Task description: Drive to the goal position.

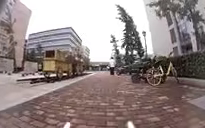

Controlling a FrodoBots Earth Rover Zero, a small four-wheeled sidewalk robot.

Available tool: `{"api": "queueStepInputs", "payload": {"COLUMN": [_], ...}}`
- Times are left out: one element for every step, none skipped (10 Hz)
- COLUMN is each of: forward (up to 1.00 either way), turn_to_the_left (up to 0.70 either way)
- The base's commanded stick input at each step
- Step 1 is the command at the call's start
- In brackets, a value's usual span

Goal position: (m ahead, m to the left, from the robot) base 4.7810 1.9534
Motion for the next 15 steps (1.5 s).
{"api": "queueStepInputs", "payload": {"forward": [0.45, 0.45, 0.45, 0.45, 0.45, 0.45, 0.45, 0.45, 0.45, 0.45, 0.45, 0.45, 0.45, 0.45, 0.45], "turn_to_the_left": [0.27, 0.27, 0.27, 0.27, 0.04, 0.0, 0.0, 0.0, 0.0, 0.0, 0.0, 0.0, 0.0, 0.0, 0.0]}}
